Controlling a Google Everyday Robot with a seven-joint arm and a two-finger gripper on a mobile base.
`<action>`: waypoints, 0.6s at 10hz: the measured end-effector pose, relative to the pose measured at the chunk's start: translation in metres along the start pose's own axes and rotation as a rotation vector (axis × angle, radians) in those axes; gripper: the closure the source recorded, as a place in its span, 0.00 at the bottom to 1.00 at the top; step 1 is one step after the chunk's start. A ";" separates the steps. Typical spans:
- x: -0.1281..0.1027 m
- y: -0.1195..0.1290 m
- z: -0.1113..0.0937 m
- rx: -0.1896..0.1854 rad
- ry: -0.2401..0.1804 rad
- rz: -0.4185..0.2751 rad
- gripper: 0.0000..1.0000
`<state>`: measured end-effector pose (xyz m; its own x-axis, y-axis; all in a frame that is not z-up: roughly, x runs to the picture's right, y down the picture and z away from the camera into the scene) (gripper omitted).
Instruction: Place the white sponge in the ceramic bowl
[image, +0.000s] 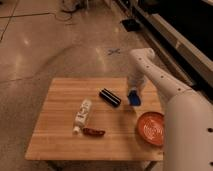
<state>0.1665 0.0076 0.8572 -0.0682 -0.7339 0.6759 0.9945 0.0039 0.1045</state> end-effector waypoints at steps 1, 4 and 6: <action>-0.004 0.005 -0.015 -0.007 0.005 -0.006 1.00; -0.029 0.033 -0.044 -0.037 -0.011 0.010 1.00; -0.054 0.053 -0.053 -0.048 -0.034 0.035 1.00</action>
<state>0.2274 0.0116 0.7877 -0.0349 -0.7102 0.7031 0.9990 -0.0039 0.0456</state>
